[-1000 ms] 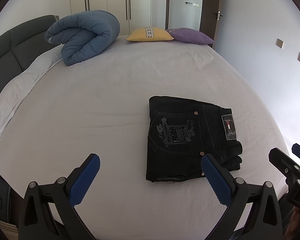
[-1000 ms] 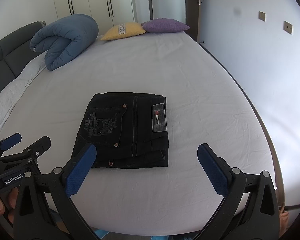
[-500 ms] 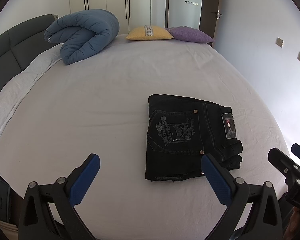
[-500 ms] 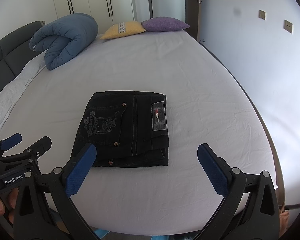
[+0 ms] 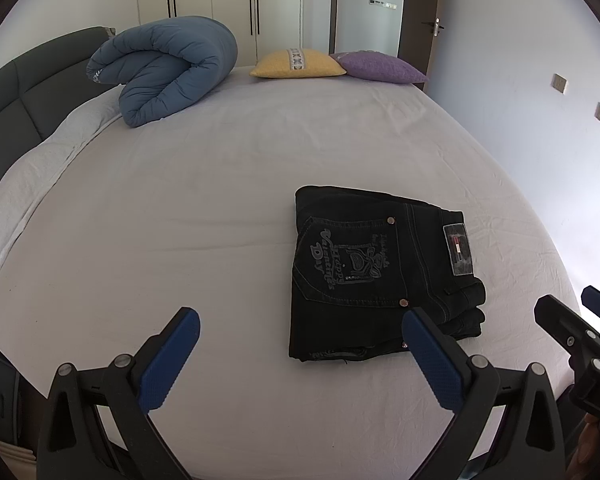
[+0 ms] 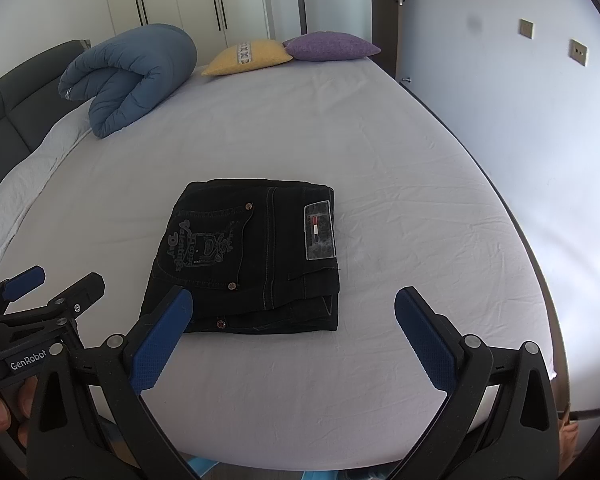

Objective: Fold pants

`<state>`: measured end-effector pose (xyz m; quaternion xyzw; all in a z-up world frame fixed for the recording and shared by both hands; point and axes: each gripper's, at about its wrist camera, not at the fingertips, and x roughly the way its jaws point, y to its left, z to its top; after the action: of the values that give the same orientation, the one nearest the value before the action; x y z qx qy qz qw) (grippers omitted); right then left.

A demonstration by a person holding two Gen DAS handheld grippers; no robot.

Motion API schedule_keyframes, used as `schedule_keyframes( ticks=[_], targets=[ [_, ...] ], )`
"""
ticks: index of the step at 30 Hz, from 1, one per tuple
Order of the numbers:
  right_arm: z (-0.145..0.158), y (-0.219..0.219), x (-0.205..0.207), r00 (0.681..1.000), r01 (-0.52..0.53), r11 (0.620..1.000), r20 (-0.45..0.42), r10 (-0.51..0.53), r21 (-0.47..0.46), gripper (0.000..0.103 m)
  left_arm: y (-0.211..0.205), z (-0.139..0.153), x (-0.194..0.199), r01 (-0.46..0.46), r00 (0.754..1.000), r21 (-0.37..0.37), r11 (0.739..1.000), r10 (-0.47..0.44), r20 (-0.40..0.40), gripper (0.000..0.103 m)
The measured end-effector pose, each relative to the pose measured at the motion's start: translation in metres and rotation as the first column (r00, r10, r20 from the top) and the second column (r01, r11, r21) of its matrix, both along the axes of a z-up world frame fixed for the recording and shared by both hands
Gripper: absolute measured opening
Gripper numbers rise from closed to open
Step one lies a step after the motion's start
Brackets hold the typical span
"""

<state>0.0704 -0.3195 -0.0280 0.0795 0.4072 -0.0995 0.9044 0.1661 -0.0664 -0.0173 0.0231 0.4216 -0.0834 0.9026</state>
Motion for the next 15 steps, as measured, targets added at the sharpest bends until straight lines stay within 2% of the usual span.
schedule_keyframes(
  ticks=[6, 15],
  targets=[
    [-0.0023, -0.001, 0.0004, 1.0, -0.003, 1.0, -0.005, 0.003, 0.002, 0.103, 0.0012, -0.0025, 0.0033, -0.001, 1.0, -0.016, 1.0, 0.0, -0.014, 0.103],
    [-0.0059, -0.0035, 0.0014, 1.0, -0.002, 1.0, -0.011, 0.002, 0.009, 0.103, 0.0029, -0.0001, 0.0045, -0.018, 1.0, 0.007, 1.0, 0.018, 0.013, 0.103]
  ],
)
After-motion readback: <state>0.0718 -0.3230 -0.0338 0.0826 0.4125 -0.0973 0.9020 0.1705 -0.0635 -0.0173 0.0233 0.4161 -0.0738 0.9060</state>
